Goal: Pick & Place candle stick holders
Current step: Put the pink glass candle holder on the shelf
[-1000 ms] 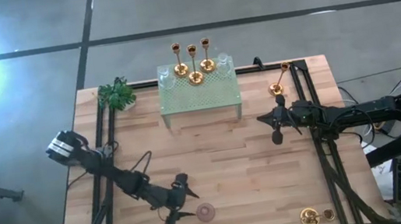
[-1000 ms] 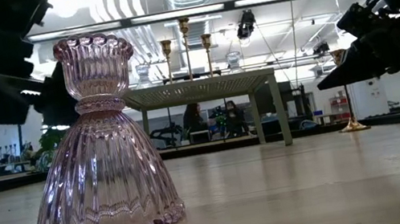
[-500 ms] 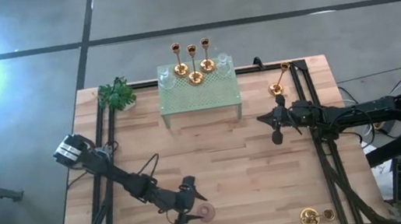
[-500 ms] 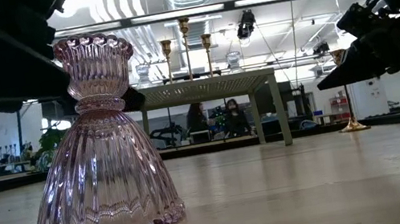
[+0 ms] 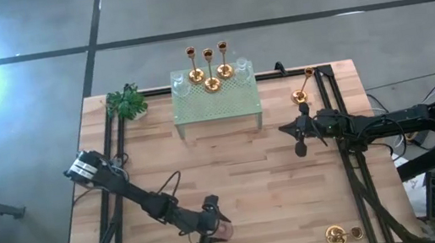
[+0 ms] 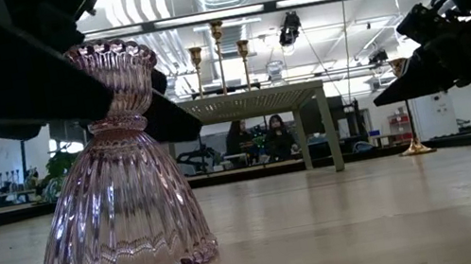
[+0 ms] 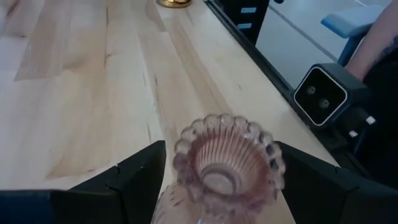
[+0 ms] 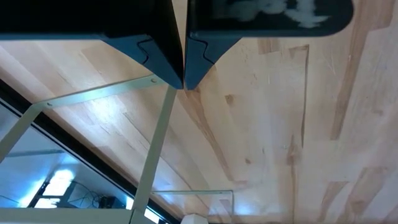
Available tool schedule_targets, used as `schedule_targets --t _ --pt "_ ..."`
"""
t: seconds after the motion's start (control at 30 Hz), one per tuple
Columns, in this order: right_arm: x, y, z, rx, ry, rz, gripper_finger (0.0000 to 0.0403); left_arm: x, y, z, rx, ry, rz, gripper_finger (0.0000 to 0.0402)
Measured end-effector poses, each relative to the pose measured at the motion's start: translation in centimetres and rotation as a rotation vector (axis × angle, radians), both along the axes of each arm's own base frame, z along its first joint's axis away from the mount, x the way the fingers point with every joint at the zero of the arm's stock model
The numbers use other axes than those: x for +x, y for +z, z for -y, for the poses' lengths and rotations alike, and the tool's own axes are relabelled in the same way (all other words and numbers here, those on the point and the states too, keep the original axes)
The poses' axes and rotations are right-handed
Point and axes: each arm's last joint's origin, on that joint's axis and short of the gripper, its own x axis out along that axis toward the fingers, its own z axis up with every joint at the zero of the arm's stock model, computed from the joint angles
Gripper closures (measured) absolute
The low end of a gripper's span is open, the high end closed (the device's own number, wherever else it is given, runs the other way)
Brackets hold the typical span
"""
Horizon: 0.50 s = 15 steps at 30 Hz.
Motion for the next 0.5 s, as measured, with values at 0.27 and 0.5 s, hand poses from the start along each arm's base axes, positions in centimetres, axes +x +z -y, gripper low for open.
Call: schedule_targets --t 0.27,0.5 --pt "0.0 0.0 0.0 0.0 0.0 0.0 0.0394 0.07 -0.59 0.04 0.015 -0.002 -0.015 0.0174" --pt "0.0 0.0 0.0 0.0 0.0 0.0 0.0394 0.17 -0.48 -0.02 0.015 0.007 -0.001 0.0272"
